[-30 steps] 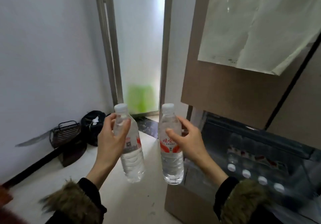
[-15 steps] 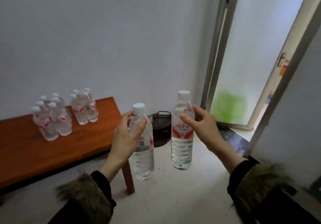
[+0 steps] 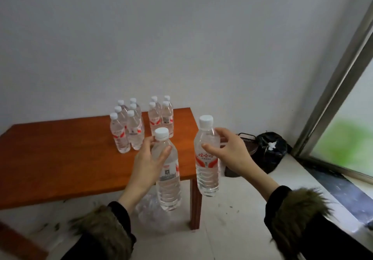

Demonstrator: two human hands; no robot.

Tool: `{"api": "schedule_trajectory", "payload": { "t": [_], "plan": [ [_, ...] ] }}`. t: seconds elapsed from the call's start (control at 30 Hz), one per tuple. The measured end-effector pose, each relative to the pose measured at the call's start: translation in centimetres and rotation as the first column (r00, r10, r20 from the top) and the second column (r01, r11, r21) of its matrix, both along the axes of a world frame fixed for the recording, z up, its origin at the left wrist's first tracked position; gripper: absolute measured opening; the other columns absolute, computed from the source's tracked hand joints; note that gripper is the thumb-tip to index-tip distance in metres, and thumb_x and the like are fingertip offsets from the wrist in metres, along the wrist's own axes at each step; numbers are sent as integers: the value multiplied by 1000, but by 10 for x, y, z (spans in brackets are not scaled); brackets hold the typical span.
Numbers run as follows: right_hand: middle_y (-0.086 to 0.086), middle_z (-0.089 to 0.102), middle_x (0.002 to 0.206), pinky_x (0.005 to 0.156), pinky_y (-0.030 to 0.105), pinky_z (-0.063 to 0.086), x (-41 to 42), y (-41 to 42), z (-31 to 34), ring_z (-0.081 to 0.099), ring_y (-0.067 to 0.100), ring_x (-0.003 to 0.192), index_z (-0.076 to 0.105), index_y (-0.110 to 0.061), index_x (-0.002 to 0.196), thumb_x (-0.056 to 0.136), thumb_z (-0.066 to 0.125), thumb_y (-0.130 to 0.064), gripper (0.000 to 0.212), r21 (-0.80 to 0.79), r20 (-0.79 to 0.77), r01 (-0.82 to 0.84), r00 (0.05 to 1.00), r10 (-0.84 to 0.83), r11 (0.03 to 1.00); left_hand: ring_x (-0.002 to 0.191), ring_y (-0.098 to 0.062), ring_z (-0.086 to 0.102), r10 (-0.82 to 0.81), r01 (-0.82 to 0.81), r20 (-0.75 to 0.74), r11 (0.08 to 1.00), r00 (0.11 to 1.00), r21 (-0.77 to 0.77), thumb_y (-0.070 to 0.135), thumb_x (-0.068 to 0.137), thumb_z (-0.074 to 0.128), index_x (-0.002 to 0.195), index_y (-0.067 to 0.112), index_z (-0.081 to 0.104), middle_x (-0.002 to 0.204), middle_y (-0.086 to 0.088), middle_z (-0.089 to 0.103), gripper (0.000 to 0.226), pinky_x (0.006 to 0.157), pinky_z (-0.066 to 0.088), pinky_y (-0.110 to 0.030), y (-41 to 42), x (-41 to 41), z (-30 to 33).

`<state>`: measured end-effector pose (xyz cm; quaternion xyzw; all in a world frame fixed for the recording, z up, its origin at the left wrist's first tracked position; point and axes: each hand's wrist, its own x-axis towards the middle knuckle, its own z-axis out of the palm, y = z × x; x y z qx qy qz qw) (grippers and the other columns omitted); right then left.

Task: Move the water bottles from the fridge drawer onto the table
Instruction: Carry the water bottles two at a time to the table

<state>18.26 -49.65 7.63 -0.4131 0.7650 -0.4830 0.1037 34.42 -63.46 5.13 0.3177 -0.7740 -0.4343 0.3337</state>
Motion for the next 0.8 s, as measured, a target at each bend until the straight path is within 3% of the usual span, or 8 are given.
{"api": "schedule_trajectory", "payload": {
  "t": [0.13,0.23,0.37,0.53,0.8],
  "plan": [
    [-9,53,104,80,19,44,-25,-58,-12,54,8,97,50,-15,124,76,73,-29,55,54,-22,-51,998,53,997,120,-16,49,28,-27,72,1000,997,-9,44,86,53,134,20,36,135,1,48,56,96,44,-37,-52,-25,-11],
    [-11,53,102,74,15,42,-48,-101,-21,55,8,94,50,-17,123,76,73,-32,55,103,-37,-83,996,87,991,117,-10,46,2,2,127,999,992,-32,43,85,55,133,23,37,133,4,47,55,96,42,-34,-88,-45,-16],
    [-7,58,106,72,15,42,-76,-152,-35,55,6,90,51,-20,120,73,74,-37,55,157,-73,-119,989,131,980,119,-15,48,-19,26,212,999,977,-29,43,82,60,131,26,39,133,2,50,56,97,45,-42,-133,-67,-26],
    [-6,60,115,81,20,43,-100,-208,-53,55,7,98,50,-23,121,71,74,-42,59,271,-174,-144,965,196,952,121,-16,49,-2,4,289,1000,957,-7,43,80,63,130,27,40,134,1,50,57,98,45,-43,-175,-90,-43],
    [-1,60,121,82,18,40,-126,-283,-87,56,11,105,48,-19,125,75,73,-32,57,362,-80,-167,975,209,917,128,-17,43,41,-46,380,999,924,2,38,83,62,134,26,36,141,1,45,59,101,38,-40,-251,-123,-76]
  ]
}}
